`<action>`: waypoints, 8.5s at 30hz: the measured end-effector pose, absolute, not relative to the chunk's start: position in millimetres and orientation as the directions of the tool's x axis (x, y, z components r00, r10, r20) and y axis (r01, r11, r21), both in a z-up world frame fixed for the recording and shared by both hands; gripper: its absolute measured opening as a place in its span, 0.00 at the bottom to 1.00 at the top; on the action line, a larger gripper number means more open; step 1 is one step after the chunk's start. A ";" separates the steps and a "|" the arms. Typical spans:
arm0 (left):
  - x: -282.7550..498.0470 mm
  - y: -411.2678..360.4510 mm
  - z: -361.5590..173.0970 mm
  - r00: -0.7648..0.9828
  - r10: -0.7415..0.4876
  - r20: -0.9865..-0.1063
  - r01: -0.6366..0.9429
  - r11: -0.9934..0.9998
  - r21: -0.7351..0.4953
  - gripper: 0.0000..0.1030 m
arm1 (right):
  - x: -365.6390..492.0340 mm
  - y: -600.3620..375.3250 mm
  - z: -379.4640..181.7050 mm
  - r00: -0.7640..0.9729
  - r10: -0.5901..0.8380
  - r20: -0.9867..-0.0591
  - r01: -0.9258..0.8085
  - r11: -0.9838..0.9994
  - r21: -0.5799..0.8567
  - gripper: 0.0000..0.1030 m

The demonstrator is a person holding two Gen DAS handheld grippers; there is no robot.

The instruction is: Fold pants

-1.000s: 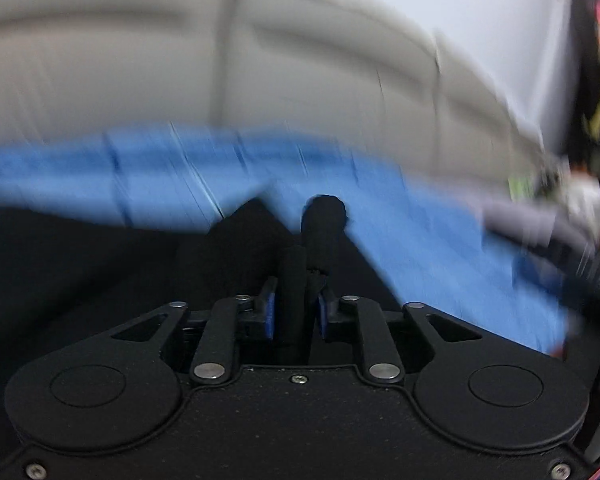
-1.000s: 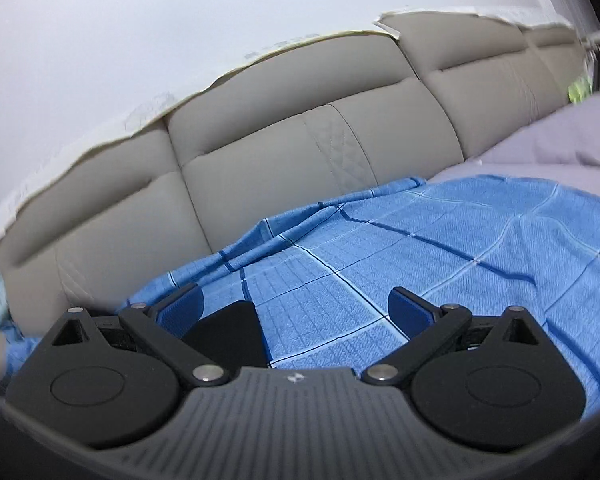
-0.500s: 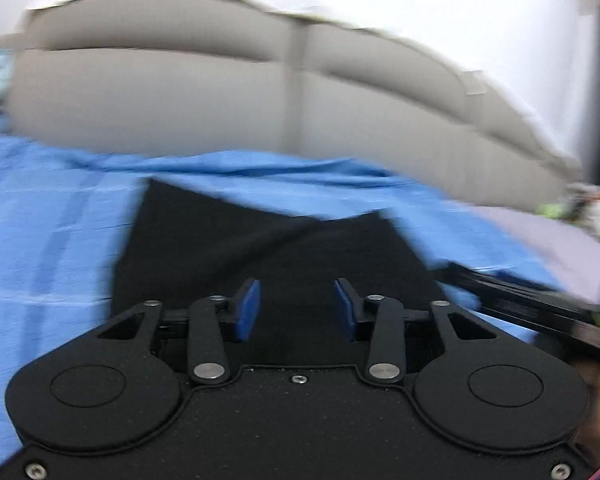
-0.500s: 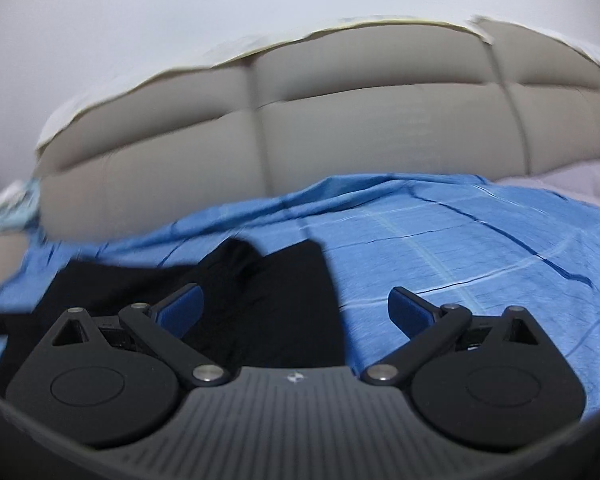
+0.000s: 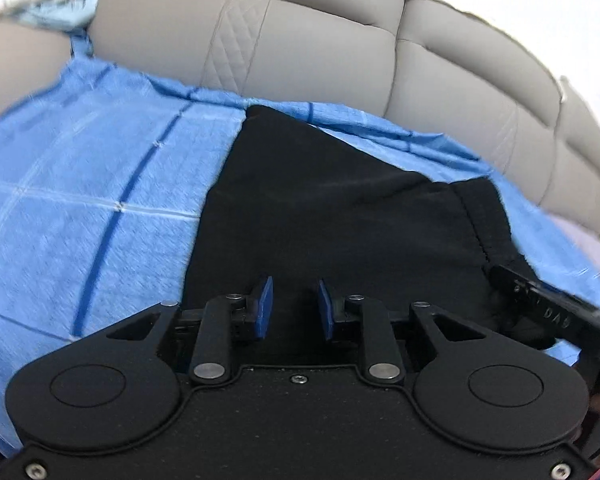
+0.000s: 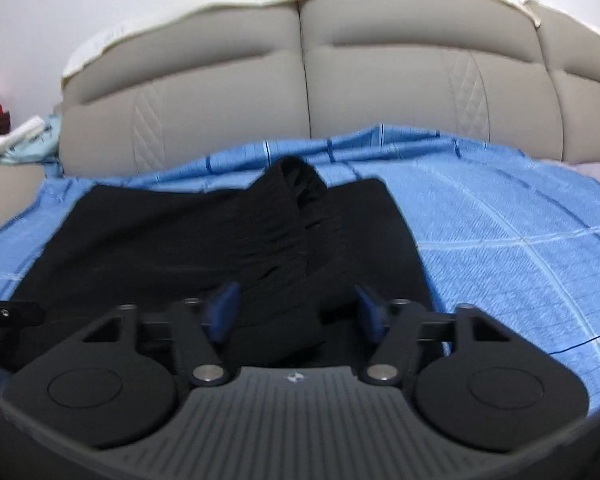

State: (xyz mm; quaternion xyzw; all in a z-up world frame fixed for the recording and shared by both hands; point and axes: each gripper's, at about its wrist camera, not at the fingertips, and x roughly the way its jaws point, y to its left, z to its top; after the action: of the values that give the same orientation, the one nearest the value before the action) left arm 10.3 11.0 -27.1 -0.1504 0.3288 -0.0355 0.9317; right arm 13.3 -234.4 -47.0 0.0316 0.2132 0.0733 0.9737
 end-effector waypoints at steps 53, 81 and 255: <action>162.3 1.6 -13.1 0.864 0.021 -0.503 -0.041 0.999 -0.028 0.76 | 142.9 -274.1 -25.7 0.886 0.076 -0.457 -0.027 0.993 0.112 0.87; 11.7 -21.3 -38.6 0.771 -0.016 -0.637 -0.035 0.997 -0.068 0.85 | 24.8 -271.0 -54.7 0.836 0.103 -0.539 -0.109 0.994 0.022 1.00; 114.7 -13.4 -35.3 0.725 0.073 -0.685 -0.097 0.995 0.003 1.00 | 101.7 -190.8 -54.9 0.841 0.166 -0.514 -0.224 0.973 -0.053 1.00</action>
State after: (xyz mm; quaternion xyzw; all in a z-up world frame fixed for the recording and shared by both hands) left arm 114.7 -13.4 -35.3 -0.0165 0.3678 0.0458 0.9286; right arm 101.7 -190.8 -54.9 -0.0557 0.2626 0.1017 0.9579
